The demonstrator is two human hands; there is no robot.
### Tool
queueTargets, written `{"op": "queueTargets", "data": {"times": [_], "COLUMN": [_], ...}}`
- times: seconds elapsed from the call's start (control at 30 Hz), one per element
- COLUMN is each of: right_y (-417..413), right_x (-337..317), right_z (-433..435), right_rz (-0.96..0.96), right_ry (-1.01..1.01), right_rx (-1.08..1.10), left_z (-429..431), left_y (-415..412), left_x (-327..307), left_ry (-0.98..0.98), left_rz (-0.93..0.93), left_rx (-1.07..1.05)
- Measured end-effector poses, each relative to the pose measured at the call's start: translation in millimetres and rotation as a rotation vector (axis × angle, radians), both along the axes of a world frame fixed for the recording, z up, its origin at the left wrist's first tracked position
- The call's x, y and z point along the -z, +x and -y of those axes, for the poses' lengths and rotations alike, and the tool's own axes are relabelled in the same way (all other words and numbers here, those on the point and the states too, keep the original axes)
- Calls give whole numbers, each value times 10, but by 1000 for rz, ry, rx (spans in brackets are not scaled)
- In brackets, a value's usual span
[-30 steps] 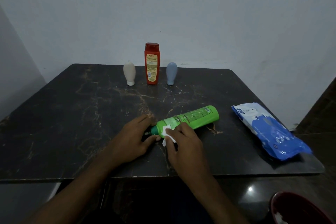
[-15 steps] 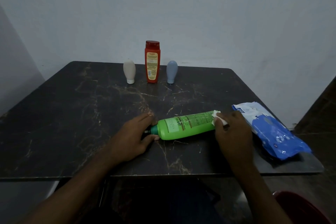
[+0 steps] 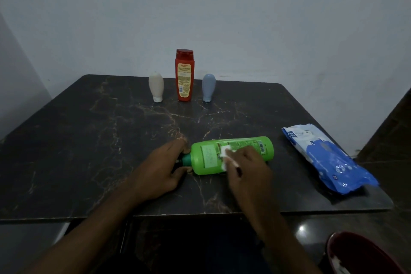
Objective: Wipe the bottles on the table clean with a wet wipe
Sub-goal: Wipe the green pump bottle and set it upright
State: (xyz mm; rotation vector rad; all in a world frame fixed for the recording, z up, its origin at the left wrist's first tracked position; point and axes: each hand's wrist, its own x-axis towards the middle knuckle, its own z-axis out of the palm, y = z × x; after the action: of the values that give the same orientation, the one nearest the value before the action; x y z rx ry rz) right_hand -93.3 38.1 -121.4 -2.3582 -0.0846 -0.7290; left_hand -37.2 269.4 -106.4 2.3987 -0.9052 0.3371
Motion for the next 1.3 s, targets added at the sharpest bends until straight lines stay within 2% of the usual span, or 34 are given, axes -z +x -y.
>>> {"op": "queueTargets", "data": {"times": [0.13,0.23,0.37,0.5,0.57,0.8,0.93,1.0,1.2,1.3], "right_y": [60,83,42,-40,-28,190,196,137,15,63], "right_x": [-41,-22,-33,-22,-14,0,6,-22,-80,-37], "right_z": [611,700,295,-89,-18,788,806,637,144,305], "right_rz": [-16,-21,-46,1,-10,-89,-119,-99,-57,-49], "right_ry": [127,157,111,-85,-61,74,51,5,-115,-48], "right_rx": [204,264,144,-87,-122,239,281,251,-60,-4], "left_z": [6,8,4,-10,-13,-2,-7,-7,0,8], "left_y": [-1,0,-6,1,1,-15,-17,-19,-30,-40], "left_x": [8,9,11,8,2,-18,-34,-30,-32,-36], "left_ry": [9,13,11,13,14,-2,-12,-9,-11,-19], "left_rz": [-12,-16,-9,-20,-33,-40,-47,-51,-45,-53], "left_rx": [-2,-1,7,14,18,17,25,20,6,5]}}
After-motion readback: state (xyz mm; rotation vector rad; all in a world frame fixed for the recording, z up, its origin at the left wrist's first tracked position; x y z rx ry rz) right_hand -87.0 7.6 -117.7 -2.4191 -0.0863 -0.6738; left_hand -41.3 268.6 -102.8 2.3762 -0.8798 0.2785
